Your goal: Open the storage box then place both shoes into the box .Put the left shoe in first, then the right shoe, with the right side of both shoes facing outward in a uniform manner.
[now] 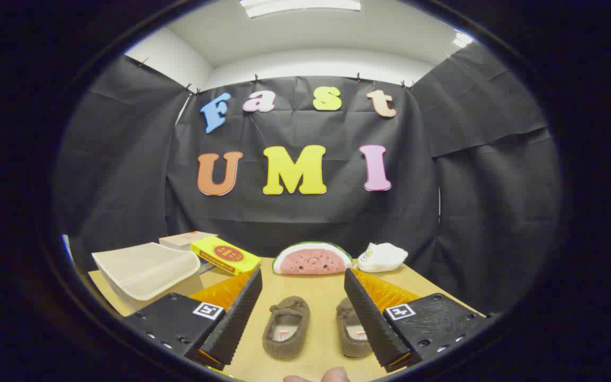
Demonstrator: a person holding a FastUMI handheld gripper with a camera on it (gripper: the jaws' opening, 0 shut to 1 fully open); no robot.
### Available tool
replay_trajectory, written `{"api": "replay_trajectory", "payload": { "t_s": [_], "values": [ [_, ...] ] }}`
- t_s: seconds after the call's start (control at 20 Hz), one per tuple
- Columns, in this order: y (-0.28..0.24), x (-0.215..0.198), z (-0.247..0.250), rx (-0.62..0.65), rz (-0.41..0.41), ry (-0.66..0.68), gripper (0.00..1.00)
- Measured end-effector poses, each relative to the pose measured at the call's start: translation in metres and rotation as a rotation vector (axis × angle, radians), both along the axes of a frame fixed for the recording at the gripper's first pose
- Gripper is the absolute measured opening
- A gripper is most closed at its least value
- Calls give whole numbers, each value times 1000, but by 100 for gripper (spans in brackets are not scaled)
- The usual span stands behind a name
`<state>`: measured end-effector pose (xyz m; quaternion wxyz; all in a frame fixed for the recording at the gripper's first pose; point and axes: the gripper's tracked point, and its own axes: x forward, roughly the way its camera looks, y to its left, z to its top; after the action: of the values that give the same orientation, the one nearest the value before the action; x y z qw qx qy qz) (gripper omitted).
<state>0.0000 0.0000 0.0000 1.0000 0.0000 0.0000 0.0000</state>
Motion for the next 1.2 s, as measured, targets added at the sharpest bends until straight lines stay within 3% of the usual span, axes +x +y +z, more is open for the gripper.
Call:
{"api": "replay_trajectory", "payload": {
  "t_s": [0.35,0.9,1.2],
  "values": [
    [-3,-29,3,-24,-23,-11,95],
    [10,-24,-4,-14,-28,25,95],
    [62,-10,-15,71,84,72,95]
  ]
}}
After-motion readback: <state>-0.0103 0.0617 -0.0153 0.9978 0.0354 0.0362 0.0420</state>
